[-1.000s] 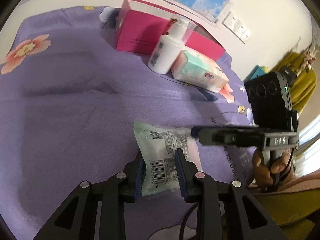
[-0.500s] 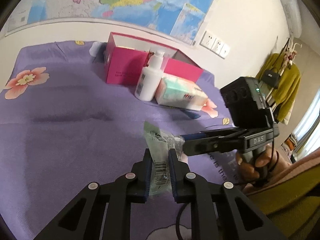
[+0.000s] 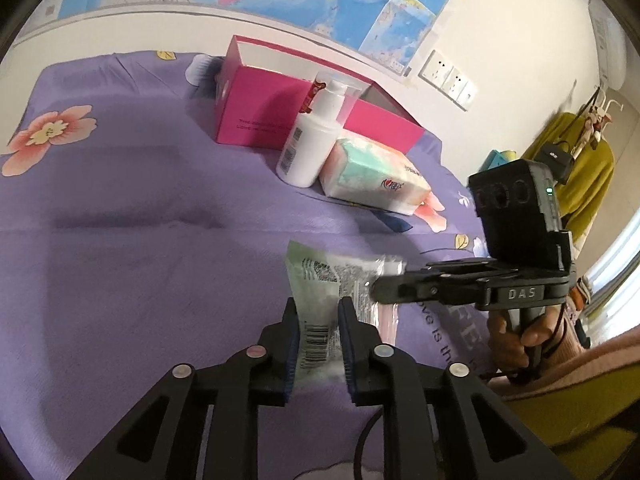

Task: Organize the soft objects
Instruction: 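Carry the clear packet toward the pink box with the left tool, then hold the clear packet above the box and lower it inside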

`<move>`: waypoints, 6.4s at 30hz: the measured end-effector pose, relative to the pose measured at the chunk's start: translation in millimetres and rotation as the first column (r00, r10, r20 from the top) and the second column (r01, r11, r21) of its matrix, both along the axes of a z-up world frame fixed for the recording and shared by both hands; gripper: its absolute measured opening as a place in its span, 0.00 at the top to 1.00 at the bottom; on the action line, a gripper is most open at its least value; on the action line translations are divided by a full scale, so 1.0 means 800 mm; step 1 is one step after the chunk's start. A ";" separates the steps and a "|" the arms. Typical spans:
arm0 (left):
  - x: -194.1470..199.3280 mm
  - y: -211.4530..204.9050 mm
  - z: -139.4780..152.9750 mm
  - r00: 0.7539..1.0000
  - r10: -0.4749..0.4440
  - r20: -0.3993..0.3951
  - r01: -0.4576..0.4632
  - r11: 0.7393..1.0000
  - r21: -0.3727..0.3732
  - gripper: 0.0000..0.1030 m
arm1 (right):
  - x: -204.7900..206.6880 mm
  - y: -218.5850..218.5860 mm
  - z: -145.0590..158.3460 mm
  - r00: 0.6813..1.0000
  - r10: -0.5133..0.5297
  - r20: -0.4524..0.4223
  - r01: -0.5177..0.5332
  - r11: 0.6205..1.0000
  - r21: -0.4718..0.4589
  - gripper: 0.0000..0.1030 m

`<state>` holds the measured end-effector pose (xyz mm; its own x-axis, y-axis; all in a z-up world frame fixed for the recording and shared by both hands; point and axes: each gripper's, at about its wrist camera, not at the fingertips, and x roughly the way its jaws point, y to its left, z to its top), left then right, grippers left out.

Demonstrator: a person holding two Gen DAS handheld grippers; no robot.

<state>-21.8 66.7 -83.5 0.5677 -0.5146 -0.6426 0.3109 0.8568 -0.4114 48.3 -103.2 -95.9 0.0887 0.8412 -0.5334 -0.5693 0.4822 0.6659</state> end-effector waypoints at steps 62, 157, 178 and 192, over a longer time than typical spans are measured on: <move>0.085 -0.055 0.147 0.969 -0.025 0.248 -0.004 0.993 0.118 0.79 | 0.054 -0.065 0.176 0.920 -0.195 0.341 0.166 0.980 0.114 0.93; 0.243 -0.049 0.139 0.989 0.050 0.139 -0.069 0.989 0.133 0.79 | 0.217 -0.059 0.155 0.927 -0.306 0.216 0.282 0.950 0.136 0.91; 0.274 -0.044 0.125 0.996 0.065 0.063 -0.073 0.988 0.138 0.79 | 0.245 -0.047 0.127 0.935 -0.312 0.171 0.300 0.950 0.092 0.91; 0.288 -0.044 0.118 0.997 0.074 0.024 -0.077 0.986 0.145 0.79 | 0.254 -0.039 0.115 0.940 -0.306 0.151 0.301 0.952 0.055 0.91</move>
<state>208.3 31.2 10.6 0.6142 -0.3712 -0.6964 0.2492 0.9285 -0.2751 251.2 -134.7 -4.2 0.4219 0.7772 -0.4670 -0.4971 0.6290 0.5977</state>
